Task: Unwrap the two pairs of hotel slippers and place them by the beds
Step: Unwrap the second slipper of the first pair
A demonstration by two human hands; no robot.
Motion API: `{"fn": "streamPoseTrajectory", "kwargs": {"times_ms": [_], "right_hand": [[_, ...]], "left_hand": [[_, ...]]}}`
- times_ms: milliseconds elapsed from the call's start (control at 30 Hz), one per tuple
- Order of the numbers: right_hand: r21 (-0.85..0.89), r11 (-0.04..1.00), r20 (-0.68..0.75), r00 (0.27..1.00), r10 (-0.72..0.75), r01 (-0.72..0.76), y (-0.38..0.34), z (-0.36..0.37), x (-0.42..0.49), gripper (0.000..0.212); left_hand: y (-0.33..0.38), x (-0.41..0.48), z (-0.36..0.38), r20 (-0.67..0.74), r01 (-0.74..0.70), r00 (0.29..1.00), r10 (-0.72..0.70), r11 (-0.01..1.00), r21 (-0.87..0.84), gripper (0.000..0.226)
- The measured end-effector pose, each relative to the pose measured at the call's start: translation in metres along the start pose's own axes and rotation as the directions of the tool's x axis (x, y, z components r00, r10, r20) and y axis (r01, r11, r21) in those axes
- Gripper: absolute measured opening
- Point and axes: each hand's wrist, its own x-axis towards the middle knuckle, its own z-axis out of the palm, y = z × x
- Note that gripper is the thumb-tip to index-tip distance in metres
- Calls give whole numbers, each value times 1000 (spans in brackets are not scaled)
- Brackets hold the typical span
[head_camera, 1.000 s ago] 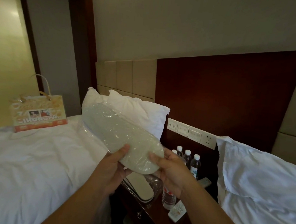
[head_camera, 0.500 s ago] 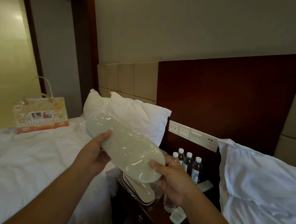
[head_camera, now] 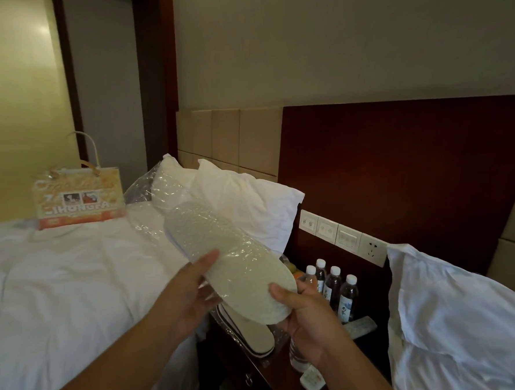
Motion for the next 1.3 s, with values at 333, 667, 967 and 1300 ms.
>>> {"fn": "streamPoseTrajectory", "kwargs": {"times_ms": [333,667,967,1300], "right_hand": [[-3,1000,21,1000,15,-15,2,-14,-9,46],[-47,998,-10,999,41,-41,12,-18,-7,54],[-81,996,-47,998,35,-39,16,-25,-10,55],[-104,994,-18,1000,12,-14,17,-28,-11,53]], "left_hand": [[23,18,9,-92,-117,989,112,992,-55,55],[7,1,8,-71,-8,997,5,999,-45,65],[-22,-11,17,-73,57,996,-58,998,-22,70],[-26,-9,20,-82,-48,996,46,998,-31,68]]}}
